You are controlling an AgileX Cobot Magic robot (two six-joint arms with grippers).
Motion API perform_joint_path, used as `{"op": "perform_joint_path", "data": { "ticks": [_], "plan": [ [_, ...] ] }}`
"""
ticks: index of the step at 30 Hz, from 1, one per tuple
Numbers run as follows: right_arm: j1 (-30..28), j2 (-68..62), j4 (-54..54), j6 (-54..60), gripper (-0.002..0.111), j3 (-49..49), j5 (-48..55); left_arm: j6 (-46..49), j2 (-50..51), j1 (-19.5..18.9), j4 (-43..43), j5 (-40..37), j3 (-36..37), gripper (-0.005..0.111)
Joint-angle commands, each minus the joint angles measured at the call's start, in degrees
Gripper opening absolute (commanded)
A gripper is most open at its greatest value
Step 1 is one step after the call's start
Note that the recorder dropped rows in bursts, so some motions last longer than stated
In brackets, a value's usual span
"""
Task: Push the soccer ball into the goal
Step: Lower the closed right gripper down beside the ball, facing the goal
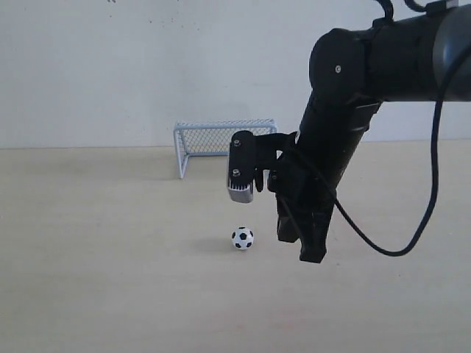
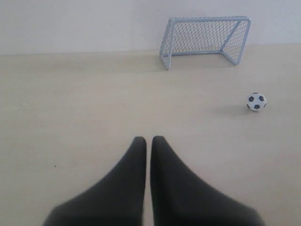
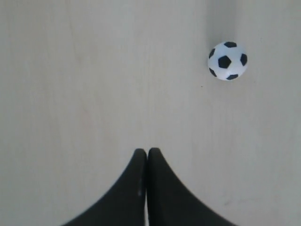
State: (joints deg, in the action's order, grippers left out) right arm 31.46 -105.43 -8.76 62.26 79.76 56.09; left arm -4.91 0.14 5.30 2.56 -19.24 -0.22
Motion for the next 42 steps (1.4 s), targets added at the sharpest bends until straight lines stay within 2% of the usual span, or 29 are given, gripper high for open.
{"op": "perform_joint_path", "data": {
  "ticks": [1, 6, 14, 17, 21, 24, 34, 42],
  "plan": [
    [0.1, -0.1, -2.9, 4.5, 0.000, -3.6, -4.6, 0.1, -0.1, -0.2, -0.2, 0.3, 0.2, 0.004],
    [0.1, -0.1, -6.9, 9.1, 0.000, -7.5, -8.9, 0.1, -0.1, -0.2, -0.2, 0.3, 0.2, 0.004],
    [0.1, -0.5, -7.8, 9.3, 0.000, -10.7, -15.0, 0.1, -0.1, -0.2, -0.2, 0.3, 0.2, 0.004],
    [0.1, -0.5, -12.1, 9.4, 0.000, -10.7, -15.7, 0.1, -0.1, -0.2, -0.2, 0.3, 0.2, 0.004],
    [0.1, -1.7, -18.6, 16.4, 0.000, -10.7, -19.5, 0.1, -0.1, -0.2, -0.2, 0.3, 0.2, 0.004],
    [0.1, -3.0, -19.6, 16.9, 0.000, -10.7, -21.5, 0.1, -0.1, -0.2, -0.2, 0.3, 0.2, 0.004],
    [0.1, -3.2, -18.1, 17.8, 0.000, -10.5, -19.2, 0.1, -0.1, -0.2, -0.2, 0.3, 0.2, 0.004],
    [0.1, -3.2, -15.6, 10.2, 0.000, -5.9, -14.1, 0.1, -0.1, -0.2, -0.2, 0.3, 0.2, 0.004]
  ]
}}
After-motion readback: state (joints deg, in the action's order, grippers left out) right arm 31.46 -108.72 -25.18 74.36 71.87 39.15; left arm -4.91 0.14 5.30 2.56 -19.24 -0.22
